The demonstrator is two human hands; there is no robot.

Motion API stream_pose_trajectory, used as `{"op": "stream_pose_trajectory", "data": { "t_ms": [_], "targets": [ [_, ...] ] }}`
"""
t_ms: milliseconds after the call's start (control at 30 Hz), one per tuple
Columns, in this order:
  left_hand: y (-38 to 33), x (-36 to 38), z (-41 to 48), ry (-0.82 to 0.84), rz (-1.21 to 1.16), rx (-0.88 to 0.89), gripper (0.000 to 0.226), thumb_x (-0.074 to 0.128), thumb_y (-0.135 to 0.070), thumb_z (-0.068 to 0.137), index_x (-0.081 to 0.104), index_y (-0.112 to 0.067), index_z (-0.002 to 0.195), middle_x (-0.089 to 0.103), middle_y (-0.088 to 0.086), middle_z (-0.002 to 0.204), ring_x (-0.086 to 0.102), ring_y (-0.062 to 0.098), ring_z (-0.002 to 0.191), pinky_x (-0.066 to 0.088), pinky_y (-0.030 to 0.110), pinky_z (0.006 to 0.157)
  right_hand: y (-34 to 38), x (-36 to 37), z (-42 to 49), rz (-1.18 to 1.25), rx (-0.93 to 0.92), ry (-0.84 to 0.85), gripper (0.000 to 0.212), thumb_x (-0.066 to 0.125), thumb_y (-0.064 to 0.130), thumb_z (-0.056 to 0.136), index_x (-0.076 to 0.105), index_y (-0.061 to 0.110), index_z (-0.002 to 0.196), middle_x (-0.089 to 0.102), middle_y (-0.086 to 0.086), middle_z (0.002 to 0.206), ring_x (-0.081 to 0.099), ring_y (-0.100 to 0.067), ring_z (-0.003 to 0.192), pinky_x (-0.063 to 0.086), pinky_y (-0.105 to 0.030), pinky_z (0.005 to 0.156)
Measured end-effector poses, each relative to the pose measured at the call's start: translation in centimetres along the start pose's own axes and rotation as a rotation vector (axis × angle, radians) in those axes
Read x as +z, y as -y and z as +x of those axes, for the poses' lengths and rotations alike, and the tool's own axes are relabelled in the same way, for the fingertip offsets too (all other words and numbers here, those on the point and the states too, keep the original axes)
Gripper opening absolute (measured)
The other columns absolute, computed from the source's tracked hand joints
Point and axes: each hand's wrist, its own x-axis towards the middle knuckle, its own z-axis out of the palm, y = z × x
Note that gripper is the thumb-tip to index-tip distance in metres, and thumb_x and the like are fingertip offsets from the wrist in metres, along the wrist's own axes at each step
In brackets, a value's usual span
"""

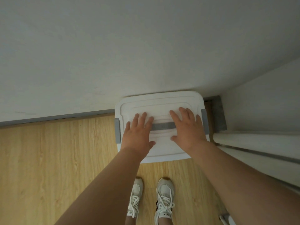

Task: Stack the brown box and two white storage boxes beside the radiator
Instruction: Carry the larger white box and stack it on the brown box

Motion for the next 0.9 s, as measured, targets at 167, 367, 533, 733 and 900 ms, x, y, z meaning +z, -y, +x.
{"op": "stream_pose_trajectory", "data": {
  "t_ms": [167,367,533,733,900],
  "targets": [
    [0.2,0.3,-0.3,0.094,-0.052,-0.079,0.099,0.063,-0.041,0.086,-0.011,-0.028,0.151,-0.026,0.001,0.158,-0.023,0.028,0.145,0.011,0.045,0.119,-0.6,0.1,0.1,0.007,0.034,0.113,0.108,0.07,0.036,0.083,-0.016,0.03,0.15,-0.024,-0.007,0.159,-0.017,-0.032,0.147,0.013,-0.055,0.117],
    [0.3,0.8,-0.2,0.136,-0.023,-0.079,0.1,0.06,-0.024,0.088,-0.018,-0.028,0.149,-0.034,0.001,0.155,-0.027,0.028,0.143,0.011,0.044,0.118,0.3,0.4,0.4,0.003,0.08,0.131,0.106,0.067,0.022,0.086,-0.017,0.028,0.15,-0.026,-0.007,0.158,-0.018,-0.033,0.147,0.015,-0.055,0.117],
    [0.9,-0.1,-0.2,0.121,-0.098,-0.053,0.086,0.054,-0.023,0.091,-0.007,-0.031,0.151,-0.026,-0.005,0.158,-0.018,0.022,0.147,0.027,0.04,0.115,0.3,-0.4,0.3,-0.021,0.098,0.161,0.1,0.064,0.025,0.088,-0.014,0.029,0.151,-0.022,-0.007,0.16,-0.012,-0.031,0.148,0.014,-0.054,0.118],
    [1.5,-1.2,-1.9,0.121,-0.103,-0.04,0.078,0.05,-0.027,0.095,-0.004,-0.03,0.152,-0.019,-0.005,0.16,-0.01,0.021,0.148,0.023,0.039,0.117,1.3,-1.4,-0.7,0.02,0.128,0.145,0.088,0.056,0.015,0.092,-0.006,0.029,0.152,-0.01,-0.008,0.162,-0.003,-0.03,0.149,0.013,-0.05,0.118],
    [1.8,-3.0,-4.5,0.144,-0.117,-0.043,0.078,0.049,-0.025,0.095,-0.004,-0.031,0.152,-0.015,-0.006,0.16,-0.008,0.019,0.148,0.028,0.037,0.114,2.4,-3.4,-3.0,0.031,0.126,0.142,0.083,0.054,0.019,0.093,-0.002,0.027,0.153,-0.004,-0.009,0.162,0.002,-0.03,0.149,0.014,-0.049,0.118]
  ]
}}
